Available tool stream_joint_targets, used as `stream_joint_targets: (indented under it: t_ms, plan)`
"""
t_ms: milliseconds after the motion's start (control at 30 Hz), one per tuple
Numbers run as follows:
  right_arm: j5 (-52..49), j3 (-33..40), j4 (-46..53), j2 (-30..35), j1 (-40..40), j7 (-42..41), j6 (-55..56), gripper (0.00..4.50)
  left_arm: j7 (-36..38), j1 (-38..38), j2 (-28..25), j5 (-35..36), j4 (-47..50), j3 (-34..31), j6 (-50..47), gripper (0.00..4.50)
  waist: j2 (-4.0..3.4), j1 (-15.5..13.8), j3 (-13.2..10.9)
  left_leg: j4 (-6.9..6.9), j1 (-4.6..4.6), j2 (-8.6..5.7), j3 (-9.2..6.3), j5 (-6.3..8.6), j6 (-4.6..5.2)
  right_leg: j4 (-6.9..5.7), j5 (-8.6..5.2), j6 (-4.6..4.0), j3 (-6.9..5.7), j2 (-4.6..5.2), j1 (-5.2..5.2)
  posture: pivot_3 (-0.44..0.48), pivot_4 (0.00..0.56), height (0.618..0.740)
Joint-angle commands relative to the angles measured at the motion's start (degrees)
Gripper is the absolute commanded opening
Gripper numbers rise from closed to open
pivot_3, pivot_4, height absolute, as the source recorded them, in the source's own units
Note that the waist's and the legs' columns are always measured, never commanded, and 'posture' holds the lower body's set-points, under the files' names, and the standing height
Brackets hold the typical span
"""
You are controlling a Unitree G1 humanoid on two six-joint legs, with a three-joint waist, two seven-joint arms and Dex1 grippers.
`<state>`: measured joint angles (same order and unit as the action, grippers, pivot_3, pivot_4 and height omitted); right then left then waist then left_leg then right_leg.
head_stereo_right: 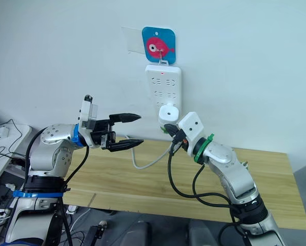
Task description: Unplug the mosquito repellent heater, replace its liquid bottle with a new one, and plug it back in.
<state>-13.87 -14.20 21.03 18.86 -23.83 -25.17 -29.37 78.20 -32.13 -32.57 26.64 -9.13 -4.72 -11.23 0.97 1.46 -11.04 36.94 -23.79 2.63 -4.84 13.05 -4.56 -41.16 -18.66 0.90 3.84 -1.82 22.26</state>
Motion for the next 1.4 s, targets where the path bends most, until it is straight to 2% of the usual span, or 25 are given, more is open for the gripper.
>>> stream_joint_targets:
  t_ms: [33,600,1400]
  plan:
    - [4.4,5.0,-1.4,0.6,-2.3,5.0,1.2,0.0,0.0,-0.8,-0.7,0.9,0.7,-0.1,0.0,4.49,0.0,0.0,0.0,0.0,0.0,0.0,0.0,0.0,0.0,0.0,0.0,0.0,0.0,0.0,0.0,0.098,0.159,0.74]
    - [8.4,6.7,-1.0,-0.4,-2.2,8.7,-2.3,0.0,0.1,-1.4,-0.5,0.7,-0.2,0.4,0.3,4.49,0.0,-0.2,0.0,0.01,0.02,-0.01,-0.02,-0.01,-0.02,-0.01,0.01,-0.01,-0.01,0.0,-0.02,0.089,0.153,0.74]
    - [6.9,9.5,1.7,-2.3,-1.7,11.6,-7.5,0.0,0.7,-1.9,-0.4,0.7,-1.2,0.9,0.9,4.49,0.0,-0.1,0.0,0.01,0.02,0.0,-0.02,-0.03,-0.04,-0.01,0.02,-0.02,-0.02,0.0,-0.02,0.084,0.14,0.74]
